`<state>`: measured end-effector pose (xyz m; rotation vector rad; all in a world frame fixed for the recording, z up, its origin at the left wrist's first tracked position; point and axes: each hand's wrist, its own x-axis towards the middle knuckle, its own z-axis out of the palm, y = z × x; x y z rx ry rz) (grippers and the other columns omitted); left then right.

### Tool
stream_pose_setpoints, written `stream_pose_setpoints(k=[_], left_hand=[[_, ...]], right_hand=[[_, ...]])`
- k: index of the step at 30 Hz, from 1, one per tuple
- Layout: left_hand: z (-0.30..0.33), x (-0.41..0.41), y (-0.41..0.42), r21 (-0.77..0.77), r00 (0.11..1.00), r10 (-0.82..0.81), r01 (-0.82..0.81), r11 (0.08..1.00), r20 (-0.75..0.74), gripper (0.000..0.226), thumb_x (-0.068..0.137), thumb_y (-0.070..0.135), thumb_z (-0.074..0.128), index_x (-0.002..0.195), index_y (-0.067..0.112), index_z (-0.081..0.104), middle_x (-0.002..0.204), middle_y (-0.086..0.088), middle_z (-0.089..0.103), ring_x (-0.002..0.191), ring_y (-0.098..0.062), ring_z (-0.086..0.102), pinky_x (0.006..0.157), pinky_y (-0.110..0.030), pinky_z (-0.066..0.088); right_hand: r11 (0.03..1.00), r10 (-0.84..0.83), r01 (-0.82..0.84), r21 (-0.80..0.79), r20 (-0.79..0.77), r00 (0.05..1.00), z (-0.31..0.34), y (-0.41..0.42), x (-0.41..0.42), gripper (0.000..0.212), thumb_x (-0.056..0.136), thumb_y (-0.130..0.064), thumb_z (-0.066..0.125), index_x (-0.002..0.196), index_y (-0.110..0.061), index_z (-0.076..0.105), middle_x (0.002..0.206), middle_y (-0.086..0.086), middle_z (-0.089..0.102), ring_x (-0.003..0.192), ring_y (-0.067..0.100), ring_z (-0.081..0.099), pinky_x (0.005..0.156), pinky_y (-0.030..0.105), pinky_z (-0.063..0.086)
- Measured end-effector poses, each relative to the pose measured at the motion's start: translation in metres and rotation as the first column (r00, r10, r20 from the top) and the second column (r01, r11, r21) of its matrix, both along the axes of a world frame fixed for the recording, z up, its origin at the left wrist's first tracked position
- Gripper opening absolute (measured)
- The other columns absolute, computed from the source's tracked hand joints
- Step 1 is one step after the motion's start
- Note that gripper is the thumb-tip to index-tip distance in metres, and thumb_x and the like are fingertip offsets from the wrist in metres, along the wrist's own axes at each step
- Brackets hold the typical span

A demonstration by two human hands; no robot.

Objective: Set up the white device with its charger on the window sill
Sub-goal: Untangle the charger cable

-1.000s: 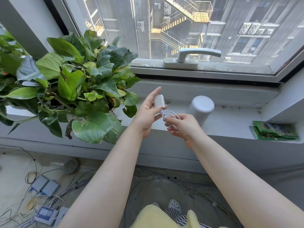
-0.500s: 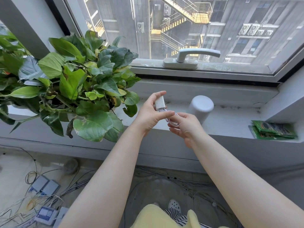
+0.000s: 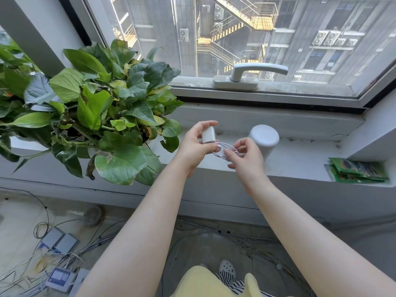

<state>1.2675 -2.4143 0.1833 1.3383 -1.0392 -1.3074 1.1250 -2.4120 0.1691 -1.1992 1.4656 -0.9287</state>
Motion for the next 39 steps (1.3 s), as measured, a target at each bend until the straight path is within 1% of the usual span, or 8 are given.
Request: stream_pose_setpoints(k=[3,8,12,15,18,23,30,39], left_hand=[[0.002,-0.003,-0.001,0.036,0.997,-0.002,0.005,0.999,-0.076,0.058,0.076,-0.019,0.056,0.121,0.016,0.059,0.103,-0.011,0.054,0.086,-0.019,0.062,0.081,-0.028,0.057],[0.004,-0.002,-0.003,0.054,0.990,-0.012,0.020,0.998,-0.143,0.054,0.079,-0.019,0.053,0.123,0.013,0.057,0.101,-0.012,0.055,0.088,-0.019,0.064,0.079,-0.025,0.057],[0.005,-0.001,-0.003,0.047,0.986,-0.042,0.050,0.998,-0.159,0.053,0.081,-0.019,0.052,0.122,0.014,0.057,0.100,-0.014,0.052,0.091,-0.022,0.063,0.077,-0.023,0.058],[0.004,0.001,-0.003,0.024,0.999,-0.039,0.040,0.999,-0.035,0.051,0.081,-0.013,0.056,0.118,0.021,0.060,0.108,-0.015,0.054,0.097,-0.025,0.062,0.079,-0.028,0.057],[0.004,0.003,-0.002,0.008,1.000,-0.015,0.015,1.000,0.014,0.048,0.081,-0.007,0.060,0.117,0.025,0.061,0.118,-0.021,0.054,0.104,-0.033,0.059,0.080,-0.028,0.057],[0.004,0.003,0.002,-0.001,1.000,-0.010,0.010,1.000,-0.030,0.049,0.083,-0.010,0.059,0.121,0.020,0.059,0.125,-0.023,0.053,0.101,-0.029,0.063,0.081,-0.026,0.058],[0.006,0.002,0.002,-0.021,0.997,-0.029,0.028,0.999,-0.073,0.051,0.081,-0.010,0.063,0.122,0.020,0.058,0.111,-0.012,0.058,0.090,-0.013,0.067,0.084,-0.026,0.056],[0.008,0.001,0.004,-0.013,0.961,-0.099,0.099,0.995,-0.260,0.048,0.087,-0.004,0.058,0.130,0.017,0.053,0.107,-0.013,0.055,0.097,-0.018,0.060,0.085,-0.024,0.056]], right_hand=[[0.960,0.018,-0.109,-0.259,-0.330,0.944,-0.001,0.002,-0.003,0.012,0.083,-0.014,0.065,0.087,-0.019,0.054,0.096,0.002,0.058,0.081,0.015,0.061,0.067,0.022,0.046],[0.941,0.006,-0.144,-0.307,-0.411,0.911,0.000,0.004,-0.002,0.012,0.086,-0.022,0.062,0.085,-0.012,0.068,0.096,0.001,0.060,0.082,0.013,0.060,0.072,0.032,0.050],[0.961,0.038,-0.132,-0.243,-0.358,0.933,0.002,0.003,0.001,0.017,0.085,-0.030,0.065,0.083,-0.014,0.072,0.081,-0.006,0.061,0.067,0.002,0.053,0.061,0.015,0.039],[0.983,0.070,-0.098,-0.153,-0.179,0.981,0.001,0.002,-0.001,0.010,0.084,-0.023,0.067,0.078,-0.017,0.072,0.069,-0.001,0.062,0.061,0.009,0.051,0.062,0.025,0.041],[0.997,0.064,-0.060,-0.053,0.089,0.994,0.003,0.005,-0.003,0.012,0.088,-0.016,0.063,0.078,-0.013,0.071,0.077,0.007,0.067,0.074,0.015,0.058,0.074,0.036,0.053],[0.998,0.009,-0.032,0.058,0.375,0.927,0.007,0.010,-0.007,0.020,0.093,-0.016,0.055,0.078,-0.013,0.068,0.087,0.011,0.064,0.082,0.020,0.059,0.070,0.026,0.058],[0.999,0.023,-0.039,0.039,0.350,0.936,0.010,0.008,-0.009,0.008,0.090,-0.009,0.058,0.087,-0.013,0.065,0.083,0.001,0.068,0.068,0.008,0.062,0.062,0.020,0.053],[0.982,0.134,-0.167,0.088,0.298,0.945,0.008,0.007,-0.012,0.018,0.083,-0.014,0.070,0.100,-0.014,0.067,0.071,-0.006,0.071,0.059,0.005,0.061,0.059,0.018,0.048]])
